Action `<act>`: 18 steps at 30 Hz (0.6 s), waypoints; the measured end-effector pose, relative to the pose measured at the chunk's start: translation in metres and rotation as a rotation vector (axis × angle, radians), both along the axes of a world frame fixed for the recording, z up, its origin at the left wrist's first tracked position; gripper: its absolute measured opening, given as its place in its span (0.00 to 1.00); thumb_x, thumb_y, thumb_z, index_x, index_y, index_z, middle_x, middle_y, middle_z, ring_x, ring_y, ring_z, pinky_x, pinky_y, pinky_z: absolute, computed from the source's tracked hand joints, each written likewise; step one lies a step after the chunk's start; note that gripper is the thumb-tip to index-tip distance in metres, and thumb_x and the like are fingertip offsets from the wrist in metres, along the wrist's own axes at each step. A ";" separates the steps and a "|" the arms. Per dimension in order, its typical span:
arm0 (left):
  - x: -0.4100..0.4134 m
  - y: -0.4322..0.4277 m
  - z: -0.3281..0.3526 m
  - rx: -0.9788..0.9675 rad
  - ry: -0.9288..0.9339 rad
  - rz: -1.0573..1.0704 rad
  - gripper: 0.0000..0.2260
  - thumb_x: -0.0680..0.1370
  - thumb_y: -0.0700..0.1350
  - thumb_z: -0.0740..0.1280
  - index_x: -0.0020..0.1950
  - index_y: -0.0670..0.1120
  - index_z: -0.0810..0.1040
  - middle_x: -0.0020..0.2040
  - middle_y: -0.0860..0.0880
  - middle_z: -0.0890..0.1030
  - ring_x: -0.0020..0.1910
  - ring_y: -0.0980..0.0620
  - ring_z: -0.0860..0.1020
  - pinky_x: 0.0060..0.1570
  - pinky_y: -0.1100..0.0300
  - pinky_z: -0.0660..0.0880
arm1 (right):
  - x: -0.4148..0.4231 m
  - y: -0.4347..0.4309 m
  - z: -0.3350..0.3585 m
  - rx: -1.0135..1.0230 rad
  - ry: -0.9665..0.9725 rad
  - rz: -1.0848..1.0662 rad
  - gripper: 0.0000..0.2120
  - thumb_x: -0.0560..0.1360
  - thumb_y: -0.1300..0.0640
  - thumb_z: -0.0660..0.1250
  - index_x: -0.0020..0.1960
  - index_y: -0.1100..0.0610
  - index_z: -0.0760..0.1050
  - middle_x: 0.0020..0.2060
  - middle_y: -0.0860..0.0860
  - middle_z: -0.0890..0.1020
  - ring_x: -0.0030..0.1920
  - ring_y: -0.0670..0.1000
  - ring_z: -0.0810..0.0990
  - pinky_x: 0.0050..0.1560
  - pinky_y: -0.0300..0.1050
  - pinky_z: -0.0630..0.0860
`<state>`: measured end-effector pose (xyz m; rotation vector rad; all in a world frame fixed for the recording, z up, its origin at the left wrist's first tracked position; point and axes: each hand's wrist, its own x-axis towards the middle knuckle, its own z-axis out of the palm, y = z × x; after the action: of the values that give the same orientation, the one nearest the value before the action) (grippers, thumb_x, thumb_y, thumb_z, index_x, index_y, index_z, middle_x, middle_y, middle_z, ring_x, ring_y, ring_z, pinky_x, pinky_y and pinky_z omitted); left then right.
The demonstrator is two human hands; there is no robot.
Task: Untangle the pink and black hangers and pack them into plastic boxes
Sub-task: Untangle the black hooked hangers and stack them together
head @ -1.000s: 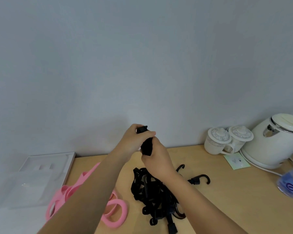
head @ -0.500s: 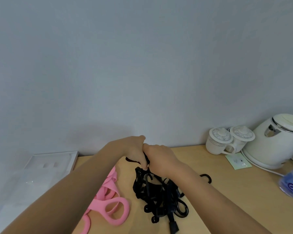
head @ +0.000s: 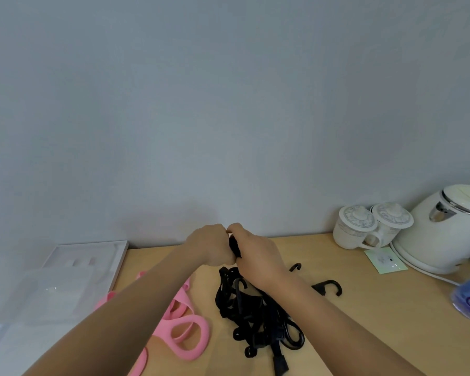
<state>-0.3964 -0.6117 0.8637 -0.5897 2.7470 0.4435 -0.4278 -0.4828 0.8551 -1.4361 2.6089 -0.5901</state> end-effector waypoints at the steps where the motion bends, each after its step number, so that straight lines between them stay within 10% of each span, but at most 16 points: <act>1: 0.000 -0.002 -0.001 0.015 -0.013 0.033 0.05 0.68 0.44 0.66 0.38 0.44 0.73 0.32 0.50 0.73 0.31 0.52 0.72 0.30 0.62 0.66 | 0.000 0.000 -0.002 -0.041 -0.006 0.010 0.24 0.72 0.68 0.59 0.67 0.57 0.64 0.61 0.53 0.72 0.46 0.58 0.77 0.41 0.50 0.73; 9: 0.006 -0.022 0.004 -0.058 0.207 0.217 0.05 0.73 0.46 0.64 0.39 0.46 0.72 0.36 0.50 0.75 0.39 0.47 0.75 0.36 0.61 0.68 | -0.011 0.019 -0.009 -0.605 -0.525 -0.274 0.20 0.74 0.55 0.68 0.64 0.50 0.68 0.58 0.44 0.71 0.58 0.42 0.71 0.58 0.31 0.66; 18: 0.005 -0.016 0.003 -0.138 0.269 0.236 0.04 0.73 0.45 0.62 0.39 0.47 0.70 0.39 0.50 0.76 0.43 0.45 0.76 0.42 0.59 0.70 | -0.019 0.024 0.001 -0.857 -1.336 -0.485 0.09 0.76 0.61 0.63 0.54 0.53 0.74 0.46 0.51 0.81 0.46 0.49 0.80 0.50 0.47 0.74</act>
<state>-0.3912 -0.6277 0.8670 -0.9603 2.9925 0.4146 -0.4470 -0.4589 0.8565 -0.1015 1.5103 -1.9672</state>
